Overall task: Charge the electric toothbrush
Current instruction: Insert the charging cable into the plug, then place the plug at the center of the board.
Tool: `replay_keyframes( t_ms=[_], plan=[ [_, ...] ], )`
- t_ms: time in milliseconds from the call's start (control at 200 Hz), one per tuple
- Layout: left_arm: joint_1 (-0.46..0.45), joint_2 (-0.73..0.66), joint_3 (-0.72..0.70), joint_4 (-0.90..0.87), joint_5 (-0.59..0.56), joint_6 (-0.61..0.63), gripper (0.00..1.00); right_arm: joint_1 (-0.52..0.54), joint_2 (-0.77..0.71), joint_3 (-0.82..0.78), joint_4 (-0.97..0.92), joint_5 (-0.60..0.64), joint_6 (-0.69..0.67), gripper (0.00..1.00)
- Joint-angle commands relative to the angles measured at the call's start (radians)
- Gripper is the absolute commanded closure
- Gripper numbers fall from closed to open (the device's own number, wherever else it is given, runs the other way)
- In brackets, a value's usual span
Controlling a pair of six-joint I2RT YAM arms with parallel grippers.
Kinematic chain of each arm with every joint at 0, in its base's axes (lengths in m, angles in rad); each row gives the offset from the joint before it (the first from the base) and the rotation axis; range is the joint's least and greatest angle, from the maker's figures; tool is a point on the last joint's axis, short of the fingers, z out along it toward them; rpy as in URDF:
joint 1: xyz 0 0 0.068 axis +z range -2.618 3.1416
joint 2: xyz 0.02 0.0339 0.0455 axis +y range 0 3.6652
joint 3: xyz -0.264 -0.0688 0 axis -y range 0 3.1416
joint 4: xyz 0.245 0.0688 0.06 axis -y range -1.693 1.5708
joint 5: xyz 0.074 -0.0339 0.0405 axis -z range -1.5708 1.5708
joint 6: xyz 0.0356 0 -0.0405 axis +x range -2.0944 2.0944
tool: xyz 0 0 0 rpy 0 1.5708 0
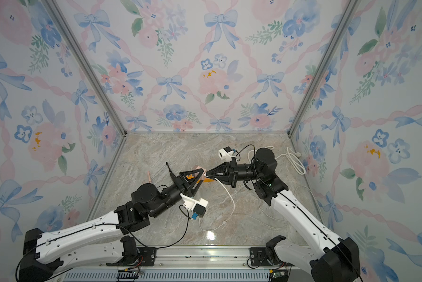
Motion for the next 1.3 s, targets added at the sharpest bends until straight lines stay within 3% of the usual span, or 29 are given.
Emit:
replay_keyframes(
  t_ms=[0,75,195,235,285,335,385,440,580,675,845,990,1150,1295],
  plan=[
    [-0.085,0.046,0.017,0.001,0.314,-0.014,1.0,0.007,0.005,0.127,-0.483,0.26,-0.416,0.87],
    [-0.061,0.044,0.011,0.001,0.301,-0.047,1.0,-0.03,-0.03,0.149,-0.603,0.275,-0.529,0.85],
    [-0.017,0.043,-0.006,0.001,0.272,-0.114,1.0,-0.136,-0.124,0.087,-0.619,0.271,-0.577,0.78],
    [-0.003,0.04,-0.013,0.0,0.258,-0.143,1.0,-0.175,-0.156,0.072,-0.614,0.265,-0.592,0.68],
    [0.014,0.036,-0.023,-0.008,0.238,-0.192,1.0,-0.216,-0.2,0.065,-0.625,0.262,-0.62,0.44],
    [0.031,0.034,-0.027,-0.023,0.211,-0.26,1.0,-0.257,-0.239,0.065,-0.642,0.263,-0.658,0.26],
    [0.05,0.038,-0.032,-0.051,0.187,-0.33,1.0,-0.303,-0.273,0.07,-0.668,0.27,-0.707,0.2],
    [0.062,0.05,-0.036,-0.078,0.163,-0.415,1.0,-0.359,-0.301,0.075,-0.708,0.301,-0.763,0.19],
    [0.071,0.168,0.0,-0.133,0.072,-0.739,1.0,-0.465,-0.308,0.107,-0.877,0.53,-0.889,0.19],
    [0.073,0.301,0.088,-0.215,-0.039,-0.95,1.0,-0.482,-0.27,0.138,-0.929,0.564,-0.927,0.2],
    [0.104,0.491,0.215,-0.311,-0.019,-1.232,1.0,-0.49,-0.242,0.198,-1.017,0.644,-0.985,0.2],
    [0.105,0.632,0.261,-0.349,0.07,-1.347,1.0,-0.533,-0.257,0.23,-1.091,0.782,-1.007,0.19],
    [0.104,0.751,0.242,-0.354,-0.001,-1.41,1.0,-0.608,-0.27,0.229,-1.113,0.835,-0.983,0.19],
    [0.105,0.824,0.234,-0.356,0.01,-1.434,1.0,-0.65,-0.254,0.216,-1.138,0.878,-0.95,0.19]
  ],
)
